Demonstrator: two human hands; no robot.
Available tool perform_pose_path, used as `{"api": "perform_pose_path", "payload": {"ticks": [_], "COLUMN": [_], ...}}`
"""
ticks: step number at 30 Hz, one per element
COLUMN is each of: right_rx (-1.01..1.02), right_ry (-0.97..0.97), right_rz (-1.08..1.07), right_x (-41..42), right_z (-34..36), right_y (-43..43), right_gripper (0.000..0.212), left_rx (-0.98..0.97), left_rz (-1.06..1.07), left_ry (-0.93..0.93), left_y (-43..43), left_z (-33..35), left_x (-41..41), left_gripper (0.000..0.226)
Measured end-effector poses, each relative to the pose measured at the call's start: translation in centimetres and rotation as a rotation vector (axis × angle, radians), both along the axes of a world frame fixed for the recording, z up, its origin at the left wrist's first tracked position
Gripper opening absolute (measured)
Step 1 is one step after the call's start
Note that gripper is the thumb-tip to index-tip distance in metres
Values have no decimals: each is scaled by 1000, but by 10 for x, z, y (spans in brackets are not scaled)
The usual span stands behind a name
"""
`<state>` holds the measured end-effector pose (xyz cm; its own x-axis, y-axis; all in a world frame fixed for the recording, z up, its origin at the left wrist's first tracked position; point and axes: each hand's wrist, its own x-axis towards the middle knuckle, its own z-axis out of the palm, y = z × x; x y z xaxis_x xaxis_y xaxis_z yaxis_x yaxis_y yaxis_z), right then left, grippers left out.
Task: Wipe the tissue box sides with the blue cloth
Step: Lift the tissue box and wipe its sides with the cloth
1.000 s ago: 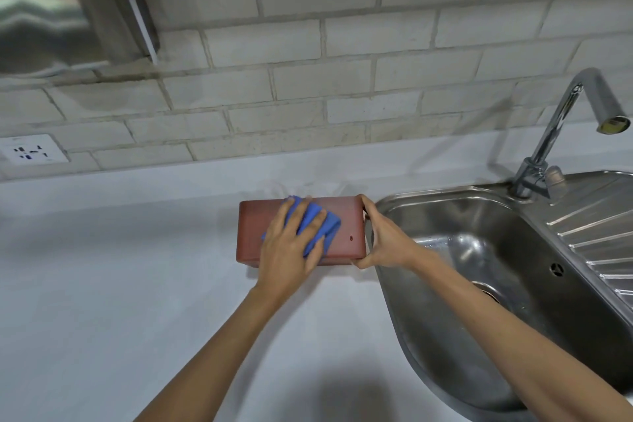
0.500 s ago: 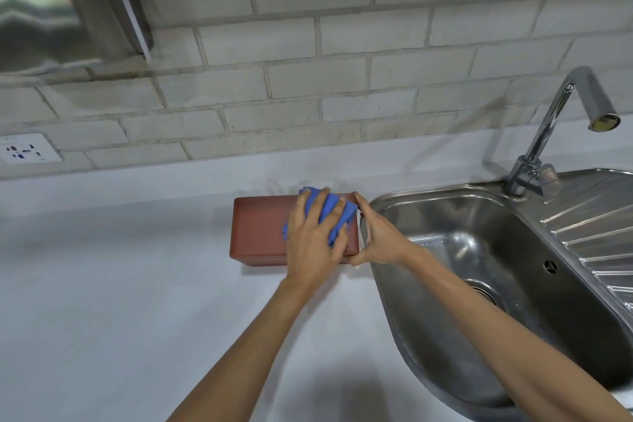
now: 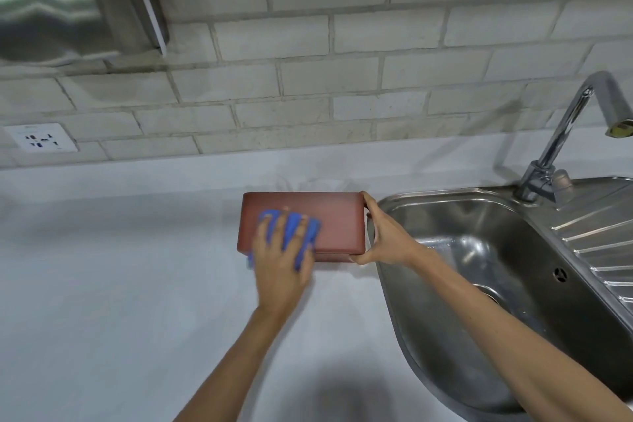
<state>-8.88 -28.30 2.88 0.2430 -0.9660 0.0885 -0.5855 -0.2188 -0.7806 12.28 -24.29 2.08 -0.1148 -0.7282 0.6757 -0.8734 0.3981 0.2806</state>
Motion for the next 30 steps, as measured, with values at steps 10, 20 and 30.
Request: {"api": "perform_pose_path", "payload": {"ticks": [10,20,30], "right_rx": [-4,-159,-636], "right_ry": [26,137,378], "right_rz": [-8,-194,-380], "right_x": [-3,22,78], "right_z": [-6,-12,-9], "right_y": [-3,20,39], "right_gripper": [116,107,105], "left_rx": [-61,88,355], "left_rz": [-159,45,122], "left_ry": [-230,123,964], "left_y": [-18,-3,2], "left_z": [9,24,28], "left_x": [-16,-68,-49], "left_gripper": [43,41,53]}}
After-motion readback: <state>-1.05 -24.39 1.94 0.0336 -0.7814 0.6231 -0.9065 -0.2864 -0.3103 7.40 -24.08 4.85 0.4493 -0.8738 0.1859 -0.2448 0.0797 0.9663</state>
